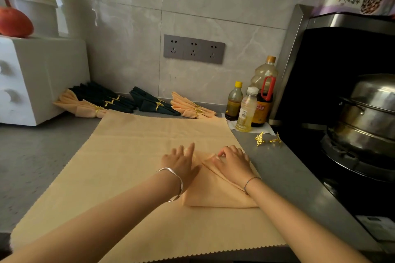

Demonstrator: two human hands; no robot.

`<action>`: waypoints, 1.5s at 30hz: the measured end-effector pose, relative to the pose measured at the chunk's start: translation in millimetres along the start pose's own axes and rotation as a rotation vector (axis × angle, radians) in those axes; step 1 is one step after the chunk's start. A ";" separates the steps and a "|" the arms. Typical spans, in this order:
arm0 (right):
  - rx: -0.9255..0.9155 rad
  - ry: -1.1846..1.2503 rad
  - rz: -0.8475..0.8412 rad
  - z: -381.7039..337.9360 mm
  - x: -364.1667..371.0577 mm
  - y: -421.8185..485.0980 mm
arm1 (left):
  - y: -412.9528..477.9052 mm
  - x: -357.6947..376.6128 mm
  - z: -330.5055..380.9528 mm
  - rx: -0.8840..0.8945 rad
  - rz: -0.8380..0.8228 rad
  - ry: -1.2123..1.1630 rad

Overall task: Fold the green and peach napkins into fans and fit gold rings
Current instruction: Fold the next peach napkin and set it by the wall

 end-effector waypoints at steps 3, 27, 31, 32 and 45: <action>-0.045 -0.049 0.097 -3.8 2.7 -6.4 | 11.9 13.2 12.4 0.247 -0.025 -0.012; -0.282 0.428 -0.112 25.7 -43.9 -126.6 | 20.7 50.8 12.8 0.266 -0.090 -0.108; -0.281 0.303 -0.127 25.2 -46.2 -133.0 | 20.1 49.4 11.4 0.270 -0.096 -0.125; -0.288 0.266 -0.137 23.0 -47.5 -132.1 | 20.0 48.7 10.8 0.273 -0.102 -0.138; -0.417 -0.036 -0.160 6.3 -51.0 -122.1 | -35.6 16.3 -27.3 0.486 -0.094 -0.098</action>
Point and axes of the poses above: each hand's wrist, its own y-axis towards the middle knuckle, its own x-axis out of the palm, z = x × y, the point moved 3 cm from there along y, towards the middle knuckle, and after that the axes turned 8 degrees about -x, right-handed, at the moved point
